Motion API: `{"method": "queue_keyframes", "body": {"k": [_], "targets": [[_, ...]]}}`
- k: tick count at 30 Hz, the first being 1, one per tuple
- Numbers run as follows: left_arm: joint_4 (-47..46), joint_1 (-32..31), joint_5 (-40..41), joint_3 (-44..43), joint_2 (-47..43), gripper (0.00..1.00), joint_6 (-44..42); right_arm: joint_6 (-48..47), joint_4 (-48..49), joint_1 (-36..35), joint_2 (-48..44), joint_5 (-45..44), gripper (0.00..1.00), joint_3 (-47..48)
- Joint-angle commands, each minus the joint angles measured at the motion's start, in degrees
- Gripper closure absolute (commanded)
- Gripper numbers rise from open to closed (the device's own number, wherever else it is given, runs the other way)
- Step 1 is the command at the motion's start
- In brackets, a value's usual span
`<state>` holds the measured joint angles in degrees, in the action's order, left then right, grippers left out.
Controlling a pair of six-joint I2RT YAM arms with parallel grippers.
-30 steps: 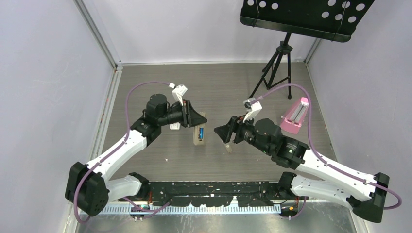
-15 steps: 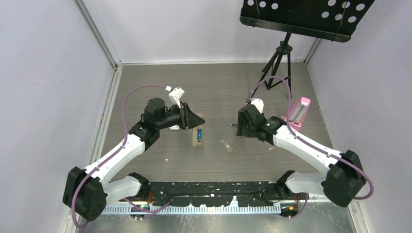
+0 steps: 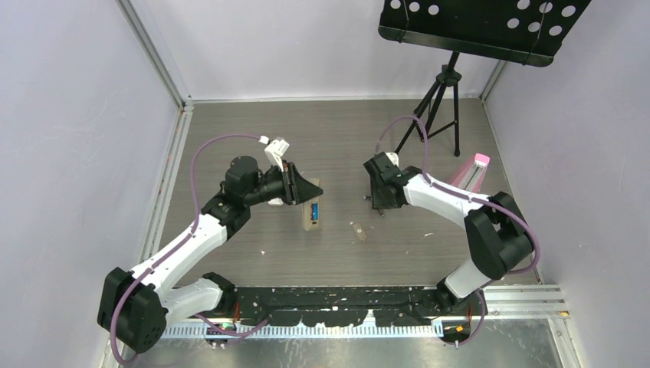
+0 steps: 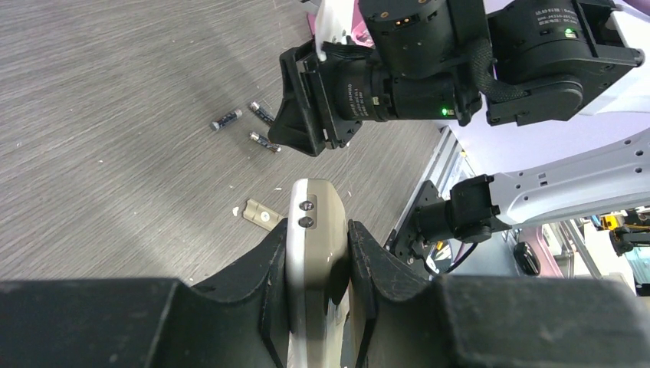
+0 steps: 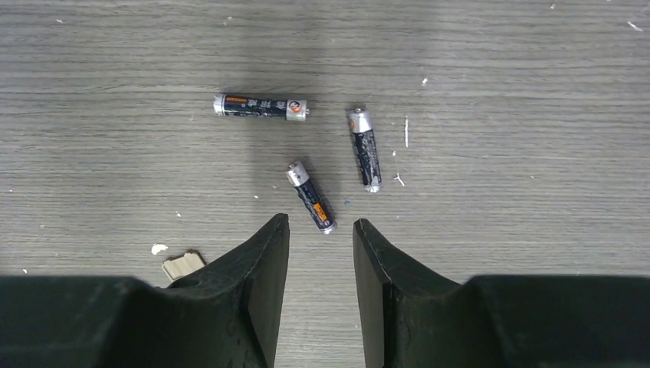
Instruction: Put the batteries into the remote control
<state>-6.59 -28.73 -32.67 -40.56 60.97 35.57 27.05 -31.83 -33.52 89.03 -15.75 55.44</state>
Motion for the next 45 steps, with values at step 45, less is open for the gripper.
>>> {"method": "queue_keyframes", "body": {"k": [45], "targets": [[2.6,2.1,-4.1,-5.2,-2.8,1.00,1.3,-35.5,3.6,2.3,16.7,12.2,0.50,12.6]]}}
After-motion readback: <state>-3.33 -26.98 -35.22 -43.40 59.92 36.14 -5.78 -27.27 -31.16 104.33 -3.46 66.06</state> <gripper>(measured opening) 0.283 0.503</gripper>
